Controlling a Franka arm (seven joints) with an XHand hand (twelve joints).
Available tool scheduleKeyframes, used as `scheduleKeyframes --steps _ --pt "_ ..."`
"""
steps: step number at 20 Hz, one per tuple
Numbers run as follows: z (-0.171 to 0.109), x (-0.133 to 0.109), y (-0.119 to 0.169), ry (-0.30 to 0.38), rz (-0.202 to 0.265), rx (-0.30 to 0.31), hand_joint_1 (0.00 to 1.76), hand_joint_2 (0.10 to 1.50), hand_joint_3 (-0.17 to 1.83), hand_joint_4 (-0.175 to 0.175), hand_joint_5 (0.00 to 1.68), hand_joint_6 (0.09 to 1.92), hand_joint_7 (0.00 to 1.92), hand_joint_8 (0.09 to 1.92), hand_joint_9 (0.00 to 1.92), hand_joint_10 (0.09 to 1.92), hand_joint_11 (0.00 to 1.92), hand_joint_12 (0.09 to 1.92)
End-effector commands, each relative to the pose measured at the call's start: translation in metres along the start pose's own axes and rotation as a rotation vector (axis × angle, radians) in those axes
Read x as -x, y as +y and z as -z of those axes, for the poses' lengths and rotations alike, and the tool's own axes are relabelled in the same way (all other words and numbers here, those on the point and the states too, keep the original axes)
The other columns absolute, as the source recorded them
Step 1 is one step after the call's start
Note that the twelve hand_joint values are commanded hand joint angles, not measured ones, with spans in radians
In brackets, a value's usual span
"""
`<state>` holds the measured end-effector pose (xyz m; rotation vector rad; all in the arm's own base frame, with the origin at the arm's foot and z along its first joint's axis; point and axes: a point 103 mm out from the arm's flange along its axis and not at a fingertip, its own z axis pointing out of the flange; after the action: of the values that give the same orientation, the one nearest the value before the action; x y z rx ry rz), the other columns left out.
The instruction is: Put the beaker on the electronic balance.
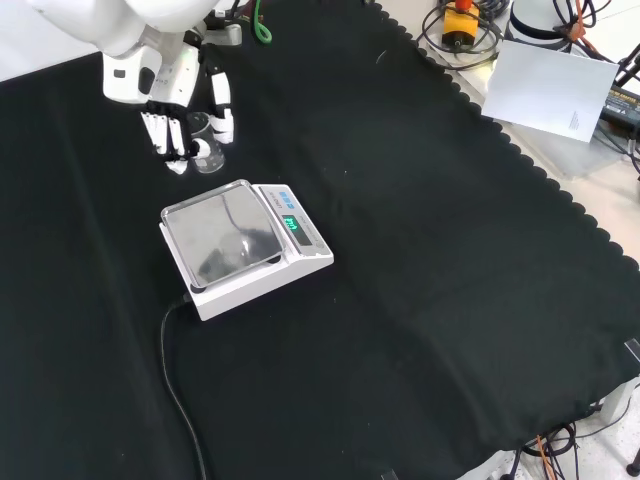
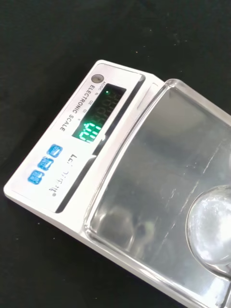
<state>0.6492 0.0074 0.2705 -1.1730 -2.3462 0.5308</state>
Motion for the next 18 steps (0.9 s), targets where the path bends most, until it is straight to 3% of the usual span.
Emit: scheduleKeyframes --steps 1,9,18 --pt "-0.001 -0.004 0.016 -0.008 0.026 -0.003 1.54 1.18 0.0 -0.175 0.7 1.4 0.59 1.21 0.64 1.46 0.8 1.36" --pt "-0.014 -0.004 0.034 0.015 0.057 -0.028 1.54 1.18 0.0 -0.175 0.7 1.4 0.59 1.21 0.65 1.46 0.8 1.36" --pt "-0.016 -0.005 0.036 0.019 0.063 -0.033 1.54 1.18 0.0 -0.175 0.7 1.4 0.59 1.21 0.64 1.46 0.8 1.36"
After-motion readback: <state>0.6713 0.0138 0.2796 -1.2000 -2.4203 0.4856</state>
